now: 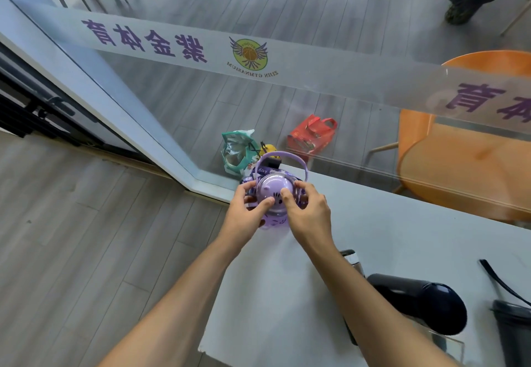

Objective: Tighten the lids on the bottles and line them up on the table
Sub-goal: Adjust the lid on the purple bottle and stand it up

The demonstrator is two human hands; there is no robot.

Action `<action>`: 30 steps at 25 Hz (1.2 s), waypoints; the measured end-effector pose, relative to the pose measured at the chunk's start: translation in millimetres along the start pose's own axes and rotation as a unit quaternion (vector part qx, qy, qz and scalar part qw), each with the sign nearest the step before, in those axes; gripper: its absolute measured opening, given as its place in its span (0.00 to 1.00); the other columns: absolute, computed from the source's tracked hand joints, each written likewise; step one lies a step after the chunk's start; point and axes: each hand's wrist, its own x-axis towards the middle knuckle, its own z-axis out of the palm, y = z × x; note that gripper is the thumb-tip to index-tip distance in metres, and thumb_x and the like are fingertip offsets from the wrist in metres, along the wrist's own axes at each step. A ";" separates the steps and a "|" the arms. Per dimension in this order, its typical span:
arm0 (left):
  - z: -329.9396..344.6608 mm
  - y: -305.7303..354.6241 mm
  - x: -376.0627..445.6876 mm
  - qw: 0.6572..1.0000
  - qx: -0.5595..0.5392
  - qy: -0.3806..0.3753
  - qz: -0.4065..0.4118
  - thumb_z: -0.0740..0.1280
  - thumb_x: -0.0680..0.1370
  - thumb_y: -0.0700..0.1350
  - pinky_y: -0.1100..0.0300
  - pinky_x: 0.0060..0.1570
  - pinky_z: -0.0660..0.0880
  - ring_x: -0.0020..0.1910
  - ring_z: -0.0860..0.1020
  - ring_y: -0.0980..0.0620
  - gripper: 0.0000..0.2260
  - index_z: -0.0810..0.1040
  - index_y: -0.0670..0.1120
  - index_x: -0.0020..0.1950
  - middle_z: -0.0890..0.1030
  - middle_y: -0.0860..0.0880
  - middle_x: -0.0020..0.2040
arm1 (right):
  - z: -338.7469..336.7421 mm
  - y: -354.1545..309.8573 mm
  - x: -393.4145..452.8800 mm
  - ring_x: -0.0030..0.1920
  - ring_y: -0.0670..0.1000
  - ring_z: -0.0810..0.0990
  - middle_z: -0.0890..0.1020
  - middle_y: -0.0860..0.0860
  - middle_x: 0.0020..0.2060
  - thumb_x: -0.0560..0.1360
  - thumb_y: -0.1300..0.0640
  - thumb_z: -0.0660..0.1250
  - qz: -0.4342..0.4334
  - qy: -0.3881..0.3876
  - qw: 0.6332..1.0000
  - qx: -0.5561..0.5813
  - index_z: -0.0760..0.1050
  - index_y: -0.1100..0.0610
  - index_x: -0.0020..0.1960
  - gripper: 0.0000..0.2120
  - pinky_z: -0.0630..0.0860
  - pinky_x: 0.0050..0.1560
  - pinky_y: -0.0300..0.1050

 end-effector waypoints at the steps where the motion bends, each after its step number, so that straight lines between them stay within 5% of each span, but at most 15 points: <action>1: -0.4 -3.2 -2.3 1.000 -0.010 -0.002 -0.010 0.73 0.76 0.45 0.45 0.52 0.82 0.57 0.81 0.45 0.22 0.70 0.54 0.67 0.80 0.44 0.58 | 2.4 2.7 -3.7 0.56 0.56 0.78 0.77 0.54 0.54 0.76 0.38 0.66 0.004 0.001 1.000 -0.009 0.75 0.46 0.65 0.21 0.77 0.62 0.54; 8: 18.2 20.7 25.5 0.999 -0.017 -0.037 -0.013 0.70 0.77 0.47 0.48 0.55 0.81 0.58 0.80 0.47 0.24 0.68 0.51 0.72 0.78 0.45 0.59 | -1.6 -8.5 24.6 0.52 0.53 0.79 0.75 0.53 0.53 0.75 0.39 0.68 0.037 0.029 0.998 0.033 0.76 0.46 0.62 0.19 0.79 0.60 0.52; 20: 22.1 32.0 45.6 0.998 -0.003 -0.070 -0.005 0.67 0.79 0.47 0.57 0.47 0.79 0.62 0.78 0.47 0.23 0.68 0.54 0.74 0.77 0.46 0.63 | -6.9 -7.1 51.4 0.51 0.51 0.80 0.80 0.55 0.55 0.74 0.38 0.69 0.046 0.020 0.998 0.030 0.77 0.47 0.62 0.20 0.78 0.57 0.46; 26: 16.8 29.2 38.5 0.998 0.038 -0.044 0.015 0.68 0.78 0.51 0.47 0.61 0.77 0.65 0.76 0.47 0.29 0.62 0.54 0.77 0.76 0.45 0.66 | -25.1 -13.8 35.2 0.52 0.52 0.79 0.79 0.54 0.54 0.77 0.42 0.68 0.044 0.017 0.998 0.027 0.71 0.51 0.69 0.24 0.75 0.54 0.45; 30: 13.8 -6.2 -6.3 0.997 0.076 -0.006 -0.025 0.65 0.80 0.48 0.45 0.58 0.79 0.54 0.77 0.47 0.24 0.64 0.50 0.76 0.75 0.45 0.61 | -41.0 17.1 -13.1 0.55 0.55 0.78 0.78 0.56 0.57 0.79 0.47 0.65 0.068 0.003 0.998 -0.008 0.69 0.52 0.70 0.22 0.75 0.58 0.50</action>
